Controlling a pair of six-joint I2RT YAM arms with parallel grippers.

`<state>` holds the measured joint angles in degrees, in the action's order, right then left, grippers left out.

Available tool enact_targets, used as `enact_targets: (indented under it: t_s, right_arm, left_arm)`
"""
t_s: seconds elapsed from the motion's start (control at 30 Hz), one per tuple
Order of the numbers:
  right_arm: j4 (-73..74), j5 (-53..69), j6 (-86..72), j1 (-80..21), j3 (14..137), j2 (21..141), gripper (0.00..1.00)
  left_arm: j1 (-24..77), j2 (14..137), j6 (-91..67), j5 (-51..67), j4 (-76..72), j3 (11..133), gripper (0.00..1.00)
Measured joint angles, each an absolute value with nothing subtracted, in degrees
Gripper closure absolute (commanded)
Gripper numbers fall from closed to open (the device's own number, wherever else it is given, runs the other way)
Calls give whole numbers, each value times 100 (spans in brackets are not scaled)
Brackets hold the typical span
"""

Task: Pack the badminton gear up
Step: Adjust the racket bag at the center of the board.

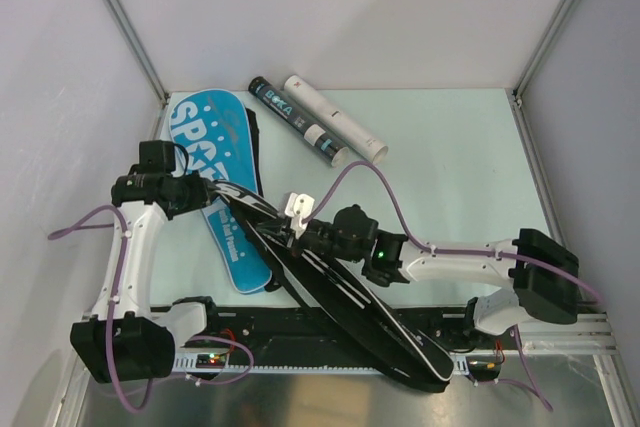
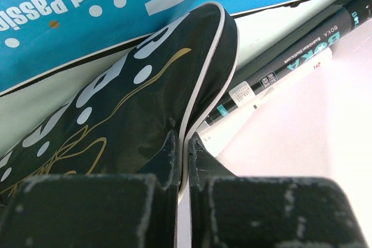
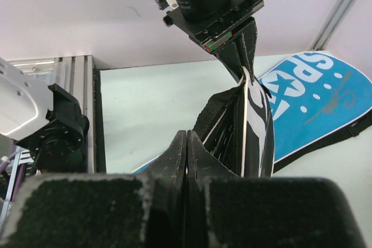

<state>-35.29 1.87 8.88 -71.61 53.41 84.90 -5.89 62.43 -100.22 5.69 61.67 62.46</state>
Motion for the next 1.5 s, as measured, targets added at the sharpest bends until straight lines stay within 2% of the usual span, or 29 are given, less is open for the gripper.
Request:
enact_targets:
  t_s: [0.27, 0.6, 0.9, 1.1, 1.27, 1.37, 1.5]
  right_arm:
    - [-3367, 344, 690, -6952, 5299, 8364, 100]
    - [-3105, -226, -1076, -6873, 5612, 8783, 84]
    - [-3441, -886, -1516, -7109, 6163, 9824, 79]
    - [-3782, -1144, -1559, -7109, 6388, 10090, 69]
    - [-3940, -1197, -1448, -7150, 6589, 10313, 71]
    - [-3972, -1330, -1424, -7185, 6615, 10359, 68]
    - [-3972, -1330, -1385, -7201, 6624, 10359, 73]
  left_arm:
    - [-589, 6274, -10051, 454, 6152, 6248, 100]
    - [-587, 6228, -10053, 454, 6145, 6248, 100]
    - [-587, 6145, -10051, 484, 6136, 6248, 100]
    - [-587, 6145, -10051, 513, 6117, 6248, 100]
    - [-587, 6145, -10051, 515, 6114, 6248, 100]
    - [-587, 6145, -10049, 515, 6114, 6248, 100]
    - [-587, 6145, -10051, 515, 6106, 6248, 100]
